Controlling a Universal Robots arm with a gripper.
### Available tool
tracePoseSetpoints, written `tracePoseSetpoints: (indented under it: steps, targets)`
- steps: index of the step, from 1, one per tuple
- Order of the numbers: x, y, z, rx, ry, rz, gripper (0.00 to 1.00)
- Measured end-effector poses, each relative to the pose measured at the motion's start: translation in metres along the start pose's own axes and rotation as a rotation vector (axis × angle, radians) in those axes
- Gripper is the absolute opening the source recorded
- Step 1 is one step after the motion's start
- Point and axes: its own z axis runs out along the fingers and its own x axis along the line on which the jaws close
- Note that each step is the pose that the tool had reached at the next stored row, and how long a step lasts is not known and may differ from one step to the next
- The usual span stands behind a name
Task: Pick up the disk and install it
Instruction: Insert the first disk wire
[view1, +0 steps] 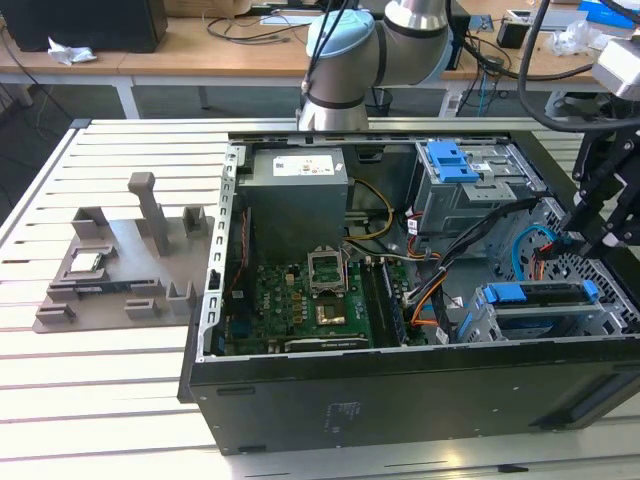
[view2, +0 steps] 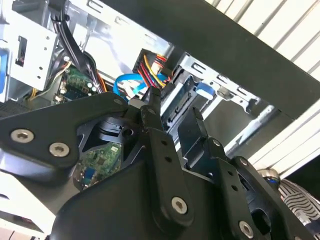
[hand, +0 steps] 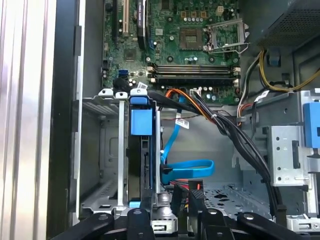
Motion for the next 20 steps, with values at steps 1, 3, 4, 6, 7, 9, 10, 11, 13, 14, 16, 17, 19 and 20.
tracePoseSetpoints:
  steps: [1, 3, 4, 6, 7, 9, 10, 11, 13, 14, 16, 17, 19, 20]
  targets:
    - [-0.0028, -0.0007, 0.0037, -0.0009, -0.0003, 0.004, 0.42]
    - [-0.0064, -0.0014, 0.0063, -0.0014, -0.0004, 0.006, 0.42]
    - [-0.007, -0.0024, 0.0077, -0.0017, -0.0008, 0.006, 0.42]
    - [-0.007, -0.0031, 0.0101, -0.0019, -0.0007, 0.006, 0.42]
    - [-0.0071, -0.0036, 0.0111, -0.002, -0.0005, 0.006, 0.42]
    - [-0.0071, -0.0038, 0.0117, -0.0019, -0.0001, 0.007, 0.42]
    - [-0.007, -0.0038, 0.0117, -0.002, 0.0001, 0.007, 0.42]
    - [-0.0071, -0.0038, 0.0118, -0.0019, 0.0002, 0.006, 0.42]
    - [-0.0071, -0.0039, 0.0118, -0.002, 0.0006, 0.006, 0.41]
    - [-0.0071, -0.0038, 0.0118, -0.002, 0.0008, 0.006, 0.41]
    - [-0.0071, -0.0038, 0.0119, -0.002, 0.0011, 0.007, 0.34]
    - [-0.0071, -0.0038, 0.0118, -0.002, 0.0014, 0.007, 0.27]
    - [-0.0071, -0.0039, 0.0118, -0.002, 0.0018, 0.007, 0.17]
    - [-0.0071, -0.0039, 0.0118, -0.002, 0.002, 0.007, 0.17]
